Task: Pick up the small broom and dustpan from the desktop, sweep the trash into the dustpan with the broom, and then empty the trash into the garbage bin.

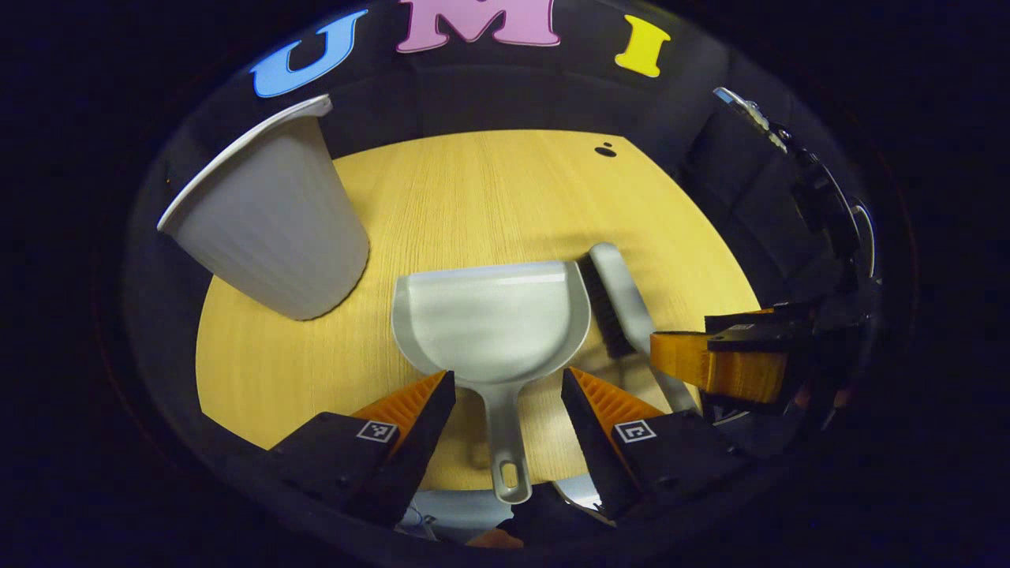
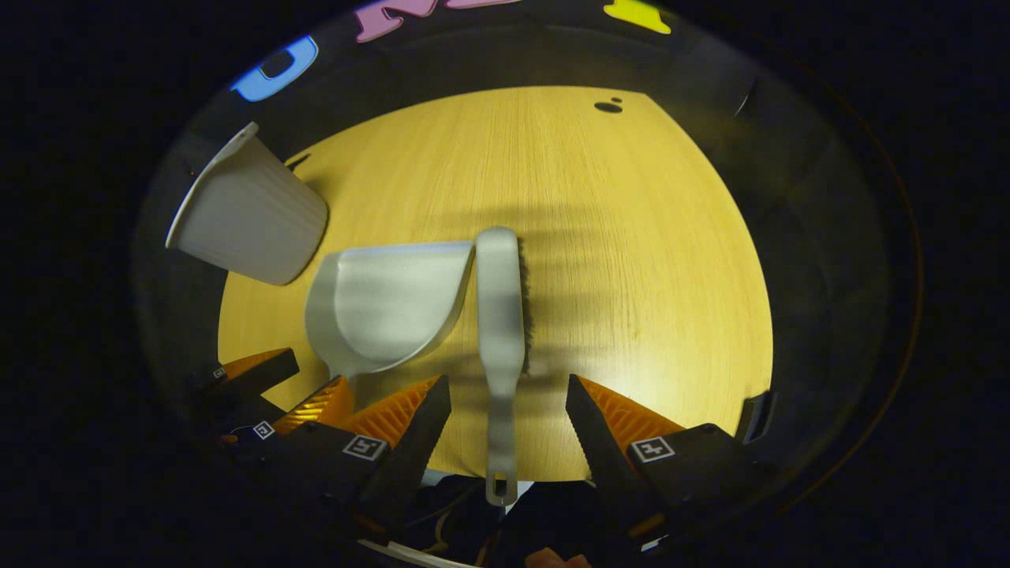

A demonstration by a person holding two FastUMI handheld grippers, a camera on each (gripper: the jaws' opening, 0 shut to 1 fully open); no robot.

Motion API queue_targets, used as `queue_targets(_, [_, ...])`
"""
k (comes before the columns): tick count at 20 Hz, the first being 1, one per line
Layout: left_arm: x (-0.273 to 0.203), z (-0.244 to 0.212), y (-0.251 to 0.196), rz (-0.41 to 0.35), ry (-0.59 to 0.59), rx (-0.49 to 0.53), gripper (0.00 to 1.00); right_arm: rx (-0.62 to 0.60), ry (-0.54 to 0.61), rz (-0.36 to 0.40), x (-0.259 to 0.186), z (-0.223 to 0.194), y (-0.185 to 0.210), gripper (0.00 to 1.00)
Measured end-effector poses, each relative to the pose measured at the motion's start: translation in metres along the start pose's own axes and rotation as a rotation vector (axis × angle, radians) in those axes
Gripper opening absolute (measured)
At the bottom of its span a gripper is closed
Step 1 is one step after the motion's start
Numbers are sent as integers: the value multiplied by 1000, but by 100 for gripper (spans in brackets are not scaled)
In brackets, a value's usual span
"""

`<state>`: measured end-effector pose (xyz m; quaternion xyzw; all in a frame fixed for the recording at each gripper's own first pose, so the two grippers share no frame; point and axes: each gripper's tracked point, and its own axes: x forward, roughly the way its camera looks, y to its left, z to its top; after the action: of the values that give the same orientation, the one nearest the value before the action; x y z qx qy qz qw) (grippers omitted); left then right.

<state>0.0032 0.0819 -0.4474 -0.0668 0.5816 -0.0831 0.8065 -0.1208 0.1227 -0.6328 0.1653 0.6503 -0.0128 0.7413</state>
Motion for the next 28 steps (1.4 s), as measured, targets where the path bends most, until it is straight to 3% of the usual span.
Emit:
queue_targets(4, [-28,5,-9,-28,-124,45,83,22,-139,23,-48,-2,4,96])
queue_targets(8, [-87,45,-24,-96,-401,54,82,43,-327,56,-95,8,11,96])
queue_targets(10, [-125,65,-26,-88,-539,66,82,14,-477,75,-127,27,12,96])
queue_targets(13, [-182,93,-25,20,-728,60,82,-101,-739,95,-192,65,14,96])
queue_targets(15, [-220,100,-23,137,-855,34,82,-173,-867,96,-234,82,11,95])
queue_targets(18, [-245,97,-25,240,-1011,29,80,-230,-1053,105,-284,94,4,95])
queue_targets(22, [-258,90,-19,314,-1069,-42,79,-264,-1145,169,-342,73,10,92])
queue_targets(25, [-259,95,-27,211,-1086,-118,81,-282,-1211,142,-358,74,1,95])
queue_targets(28, [-255,99,-10,217,-1088,-113,80,-250,-1229,115,-369,72,-9,92])
